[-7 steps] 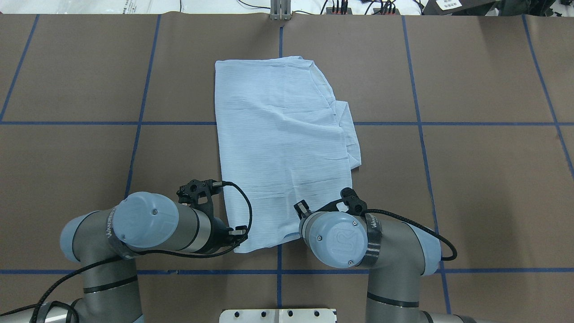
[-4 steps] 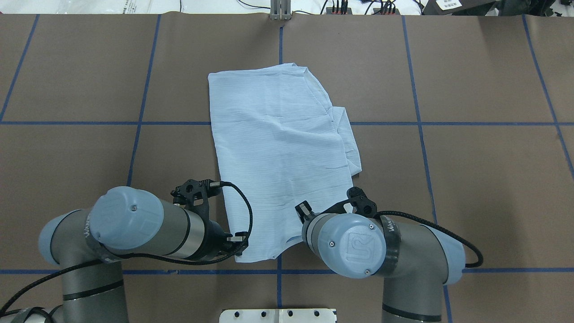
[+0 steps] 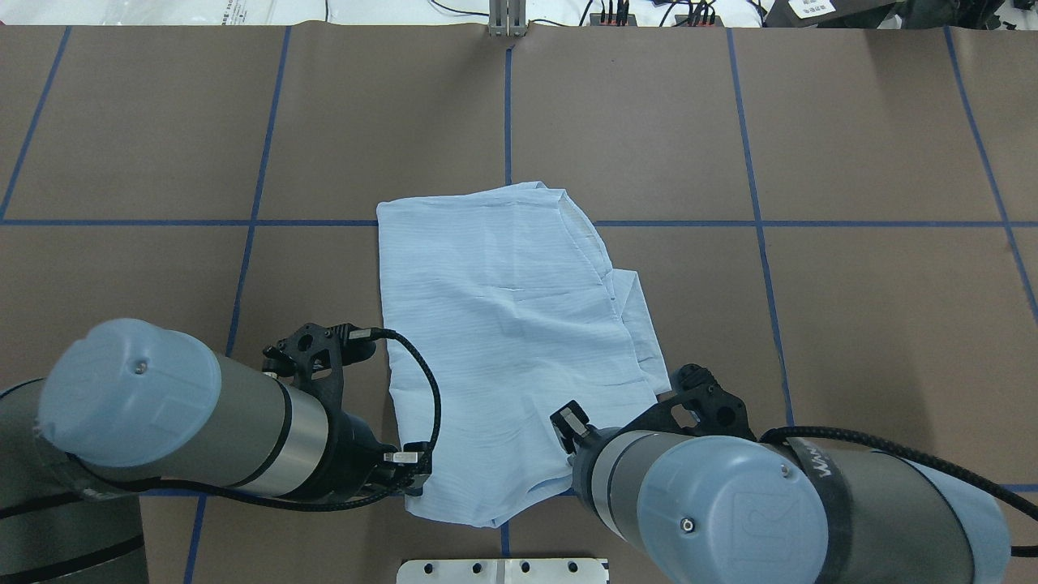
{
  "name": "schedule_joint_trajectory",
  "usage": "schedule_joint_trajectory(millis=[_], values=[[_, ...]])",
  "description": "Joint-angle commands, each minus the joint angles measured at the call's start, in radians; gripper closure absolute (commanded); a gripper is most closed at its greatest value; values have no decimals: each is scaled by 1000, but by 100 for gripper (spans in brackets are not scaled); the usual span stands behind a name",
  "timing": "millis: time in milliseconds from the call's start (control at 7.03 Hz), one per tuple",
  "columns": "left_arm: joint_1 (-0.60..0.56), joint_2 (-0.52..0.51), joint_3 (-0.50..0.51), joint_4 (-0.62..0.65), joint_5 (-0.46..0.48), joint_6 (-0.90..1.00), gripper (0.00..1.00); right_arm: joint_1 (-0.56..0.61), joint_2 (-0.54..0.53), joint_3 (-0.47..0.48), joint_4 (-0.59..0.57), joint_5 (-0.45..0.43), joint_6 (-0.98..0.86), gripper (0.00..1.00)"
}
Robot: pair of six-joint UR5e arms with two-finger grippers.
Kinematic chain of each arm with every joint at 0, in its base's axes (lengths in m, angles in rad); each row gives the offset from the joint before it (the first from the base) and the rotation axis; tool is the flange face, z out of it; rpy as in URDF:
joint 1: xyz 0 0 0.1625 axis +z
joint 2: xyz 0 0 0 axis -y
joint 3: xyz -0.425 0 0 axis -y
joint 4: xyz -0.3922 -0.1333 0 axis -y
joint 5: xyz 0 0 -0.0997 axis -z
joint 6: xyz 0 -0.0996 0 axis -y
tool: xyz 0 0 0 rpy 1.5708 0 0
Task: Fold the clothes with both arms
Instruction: 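Grasp the shirt's near edge with both grippers and lift it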
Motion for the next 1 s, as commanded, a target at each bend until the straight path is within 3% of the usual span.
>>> schedule_joint_trajectory(millis=[0, 427, 854], values=[[-78, -27, 2, 39, -12, 6, 100, 12, 57, -46, -16, -49, -87, 100], [-175, -83, 95, 41, -3, 34, 100, 144, 154, -186, -2, -64, -244, 100], [-274, -133, 215, 38, 5, 127, 100, 303, 235, -466, 238, -58, -417, 100]])
